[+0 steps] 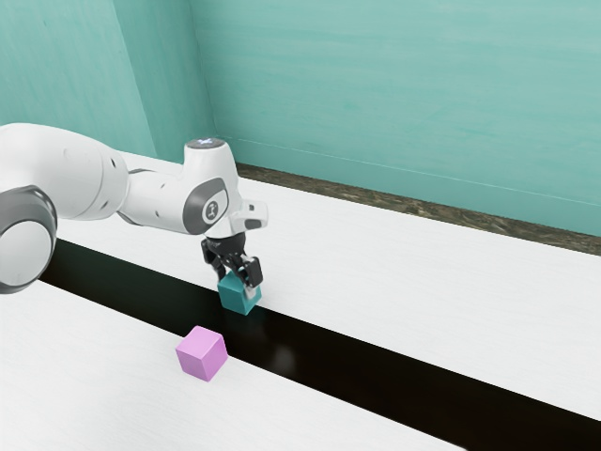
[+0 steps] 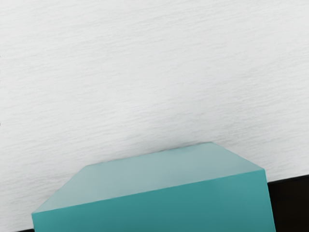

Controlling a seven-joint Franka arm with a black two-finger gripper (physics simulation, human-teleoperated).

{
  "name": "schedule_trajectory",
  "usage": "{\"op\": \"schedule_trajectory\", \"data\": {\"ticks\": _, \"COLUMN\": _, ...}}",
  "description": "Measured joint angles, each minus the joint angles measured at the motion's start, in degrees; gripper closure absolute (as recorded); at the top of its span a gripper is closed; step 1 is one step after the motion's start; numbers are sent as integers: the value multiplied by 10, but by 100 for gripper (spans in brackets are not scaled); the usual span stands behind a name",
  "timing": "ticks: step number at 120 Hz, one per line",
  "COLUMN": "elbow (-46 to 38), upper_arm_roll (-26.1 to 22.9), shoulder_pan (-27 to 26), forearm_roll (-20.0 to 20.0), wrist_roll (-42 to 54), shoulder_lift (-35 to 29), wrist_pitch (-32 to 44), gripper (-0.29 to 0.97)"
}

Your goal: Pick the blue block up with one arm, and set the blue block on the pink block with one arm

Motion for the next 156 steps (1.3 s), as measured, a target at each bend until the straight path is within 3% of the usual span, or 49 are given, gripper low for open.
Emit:
{"op": "schedule_trajectory", "data": {"ticks": 20, "elbow": 0, "upper_arm_roll": 0, "shoulder_pan": 0, "forearm_roll": -2, "wrist_roll": -7, "shoulder_lift": 0, "wrist_pitch": 4, "gripper": 23}}
{"op": "schedule_trajectory", "data": {"ticks": 96, "elbow": 0, "upper_arm_roll": -2, "shoulder_pan": 0, "forearm_roll": 8, "wrist_roll": -37, "shoulder_lift": -15, "wrist_pitch": 17, "gripper": 38}}
{"op": "schedule_trajectory", "data": {"ticks": 128, "elbow": -16, "upper_arm_roll": -9, "shoulder_pan": -1, "forearm_roll": 32, "wrist_roll": -64, "shoulder_lift": -84, "wrist_pitch": -8, "gripper": 50}}
{"op": "schedule_trajectory", "data": {"ticks": 145, "elbow": -125, "upper_arm_roll": -13, "shoulder_pan": -1, "forearm_roll": 63, "wrist_roll": -94, "shoulder_lift": -197, "wrist_pitch": -20, "gripper": 55}}
{"op": "schedule_trajectory", "data": {"ticks": 156, "elbow": -169, "upper_arm_roll": -15, "shoulder_pan": 0, "forearm_roll": 77, "wrist_roll": -114, "shoulder_lift": -237, "wrist_pitch": -22, "gripper": 54}}
